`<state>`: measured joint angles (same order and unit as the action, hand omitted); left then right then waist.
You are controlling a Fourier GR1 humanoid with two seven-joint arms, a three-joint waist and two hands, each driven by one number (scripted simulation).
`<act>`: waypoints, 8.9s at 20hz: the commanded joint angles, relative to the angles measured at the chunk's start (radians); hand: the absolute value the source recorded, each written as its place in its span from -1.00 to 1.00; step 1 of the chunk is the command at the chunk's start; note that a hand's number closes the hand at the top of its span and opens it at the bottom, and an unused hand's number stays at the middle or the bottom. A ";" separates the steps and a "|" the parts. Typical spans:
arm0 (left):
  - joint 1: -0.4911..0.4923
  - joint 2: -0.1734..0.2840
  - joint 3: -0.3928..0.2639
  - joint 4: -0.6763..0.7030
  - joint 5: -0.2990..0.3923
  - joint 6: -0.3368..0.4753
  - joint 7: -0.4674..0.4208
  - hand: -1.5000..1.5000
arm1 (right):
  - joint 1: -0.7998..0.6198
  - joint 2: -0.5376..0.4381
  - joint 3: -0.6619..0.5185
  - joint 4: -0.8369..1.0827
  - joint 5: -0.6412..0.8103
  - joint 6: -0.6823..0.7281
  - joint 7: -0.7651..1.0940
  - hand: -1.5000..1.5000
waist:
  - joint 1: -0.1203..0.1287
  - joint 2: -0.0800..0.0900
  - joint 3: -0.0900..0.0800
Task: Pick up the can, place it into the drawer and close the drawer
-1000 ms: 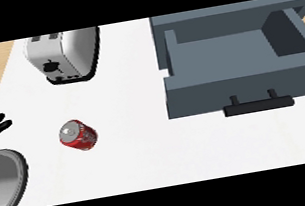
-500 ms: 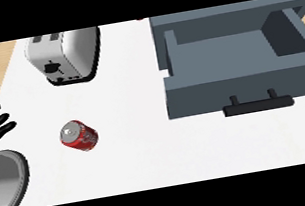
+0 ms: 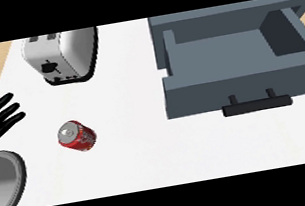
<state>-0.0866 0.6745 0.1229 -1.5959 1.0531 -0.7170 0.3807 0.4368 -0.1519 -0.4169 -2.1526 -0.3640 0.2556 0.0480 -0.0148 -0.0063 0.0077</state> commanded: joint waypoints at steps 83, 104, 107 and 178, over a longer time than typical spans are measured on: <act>-0.452 -0.607 0.233 1.117 -0.817 0.454 -0.917 1.00 | 0.019 0.151 -0.286 -0.137 -0.163 0.234 0.181 -1.00 | 0.029 -0.003 -0.006; -0.479 -0.674 -0.137 0.197 -0.808 0.988 -0.251 1.00 | 0.053 0.149 -0.298 -0.134 -0.193 0.253 0.174 -1.00 | 0.009 0.003 -0.007; -0.546 -0.674 -0.177 0.193 -0.826 1.055 -0.218 1.00 | 0.049 0.151 -0.271 -0.168 -0.197 0.192 0.196 -1.00 | 0.005 0.004 -0.007; -1.315 -0.675 -0.742 1.123 -0.104 1.524 -0.528 -1.00 | -0.110 0.121 -0.250 -0.185 -0.170 0.163 0.320 -1.00 | -0.077 0.024 -0.006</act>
<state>-1.3898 0.0000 -0.6007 -0.4697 0.9213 0.7887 -0.1341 0.3170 -0.0531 -0.6780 -2.3067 -0.5530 0.4289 0.3574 -0.0935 0.0189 0.0020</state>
